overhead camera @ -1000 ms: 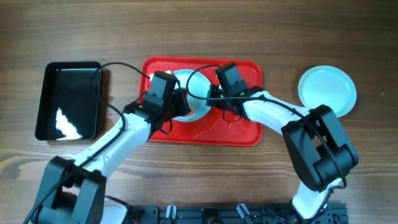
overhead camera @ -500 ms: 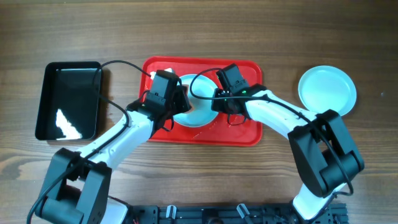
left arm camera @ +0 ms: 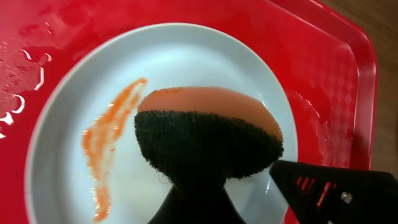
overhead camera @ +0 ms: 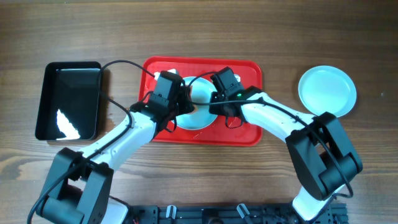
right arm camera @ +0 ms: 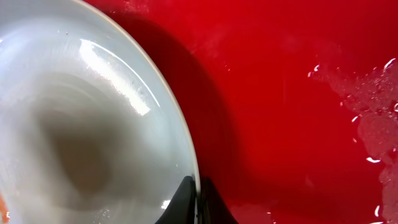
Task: Clean dirty plates on tray and stack at the side
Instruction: 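Lower the sponge onto the plate with the left gripper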
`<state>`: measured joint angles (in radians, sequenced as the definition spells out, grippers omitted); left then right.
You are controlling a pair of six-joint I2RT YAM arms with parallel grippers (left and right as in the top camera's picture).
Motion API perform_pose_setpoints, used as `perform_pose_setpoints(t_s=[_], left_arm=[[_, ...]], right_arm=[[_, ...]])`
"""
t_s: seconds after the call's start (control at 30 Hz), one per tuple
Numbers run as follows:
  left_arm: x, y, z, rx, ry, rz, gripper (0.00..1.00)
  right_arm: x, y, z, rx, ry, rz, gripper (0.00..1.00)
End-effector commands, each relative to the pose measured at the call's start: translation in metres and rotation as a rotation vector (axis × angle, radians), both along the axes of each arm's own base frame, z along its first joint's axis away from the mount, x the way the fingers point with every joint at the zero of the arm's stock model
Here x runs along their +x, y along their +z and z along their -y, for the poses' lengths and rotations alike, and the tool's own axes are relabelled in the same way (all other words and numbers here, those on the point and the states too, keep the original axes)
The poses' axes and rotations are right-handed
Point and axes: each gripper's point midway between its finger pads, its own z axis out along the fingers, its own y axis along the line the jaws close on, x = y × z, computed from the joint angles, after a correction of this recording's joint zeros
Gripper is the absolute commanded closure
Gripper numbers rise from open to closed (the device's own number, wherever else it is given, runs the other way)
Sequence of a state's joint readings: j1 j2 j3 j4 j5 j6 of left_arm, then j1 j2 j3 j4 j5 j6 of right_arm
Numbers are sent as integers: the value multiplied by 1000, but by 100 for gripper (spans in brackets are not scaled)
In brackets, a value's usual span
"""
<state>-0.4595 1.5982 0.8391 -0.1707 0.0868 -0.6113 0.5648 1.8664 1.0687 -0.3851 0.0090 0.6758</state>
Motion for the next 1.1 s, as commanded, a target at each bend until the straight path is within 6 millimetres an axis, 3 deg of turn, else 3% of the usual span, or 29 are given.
perform_pose_setpoints(t_s=[0.0,0.23,0.47,0.6,0.7,0.93,1.07], left_arm=[[-2,-12,1,22,-7,-19,96],[-3,-37,1,43,-7,-64,96],[-3,-50,-3,67,1,-83,96],[-2,-61,-32,211,81,-82,96],[-5,-68,-44,298,44,-85,96],[-14,-96,-54,392,-34,-137,96],[-11,-99,-65,449,-7,-128,96]], right_arm=[[2,4,4,-40,8,26,96],[2,4,4,-41,10,27,96],[2,4,4,-40,10,28,96],[2,4,4,-41,10,26,96],[1,4,5,-43,10,23,96],[1,3,5,-44,10,22,96],[1,3,5,-46,11,20,96]])
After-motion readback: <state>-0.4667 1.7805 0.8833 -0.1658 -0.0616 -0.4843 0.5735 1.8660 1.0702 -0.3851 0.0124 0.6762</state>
